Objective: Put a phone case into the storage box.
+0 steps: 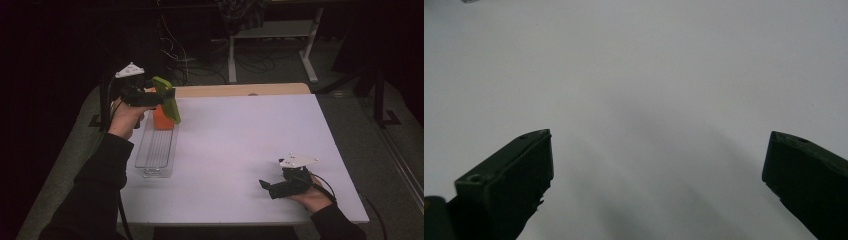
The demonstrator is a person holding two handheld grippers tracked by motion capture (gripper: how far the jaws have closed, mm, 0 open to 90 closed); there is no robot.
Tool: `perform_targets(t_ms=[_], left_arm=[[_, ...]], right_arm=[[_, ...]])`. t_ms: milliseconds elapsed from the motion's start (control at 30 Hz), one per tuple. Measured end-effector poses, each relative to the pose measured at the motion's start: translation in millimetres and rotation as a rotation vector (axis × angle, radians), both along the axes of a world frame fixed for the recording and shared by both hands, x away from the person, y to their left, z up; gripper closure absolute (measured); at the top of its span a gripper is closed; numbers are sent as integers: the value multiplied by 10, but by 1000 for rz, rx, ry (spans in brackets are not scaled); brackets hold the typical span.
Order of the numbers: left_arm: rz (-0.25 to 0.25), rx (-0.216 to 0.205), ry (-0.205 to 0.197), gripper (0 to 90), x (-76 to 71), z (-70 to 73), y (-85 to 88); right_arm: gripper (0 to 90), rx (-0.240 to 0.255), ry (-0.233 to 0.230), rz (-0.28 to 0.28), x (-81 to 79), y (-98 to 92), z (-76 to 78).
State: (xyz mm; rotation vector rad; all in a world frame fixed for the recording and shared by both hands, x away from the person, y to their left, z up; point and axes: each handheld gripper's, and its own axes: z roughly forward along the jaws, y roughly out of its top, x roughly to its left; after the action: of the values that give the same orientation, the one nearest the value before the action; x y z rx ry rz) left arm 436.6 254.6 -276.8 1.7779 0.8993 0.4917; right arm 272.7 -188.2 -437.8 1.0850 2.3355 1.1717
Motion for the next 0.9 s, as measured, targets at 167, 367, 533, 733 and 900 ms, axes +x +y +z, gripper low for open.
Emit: perform_targets(t_ms=[167,367,533,733,900], left_arm=[[25,7,-6,158,50,-9,110],[72,15,7,158,124,-97,234],[105,19,14,158,172,-181,273],[149,11,27,157,228,-312,273],[169,49,45,156,257,-439,261]], right_arm=[[0,-1,-19,-1,6,-19,10],[0,2,-16,-7,-2,-15,17],[0,2,-16,-8,-1,-18,16],[0,1,-21,-7,-1,-17,20],[0,0,-30,-7,-4,-23,25]])
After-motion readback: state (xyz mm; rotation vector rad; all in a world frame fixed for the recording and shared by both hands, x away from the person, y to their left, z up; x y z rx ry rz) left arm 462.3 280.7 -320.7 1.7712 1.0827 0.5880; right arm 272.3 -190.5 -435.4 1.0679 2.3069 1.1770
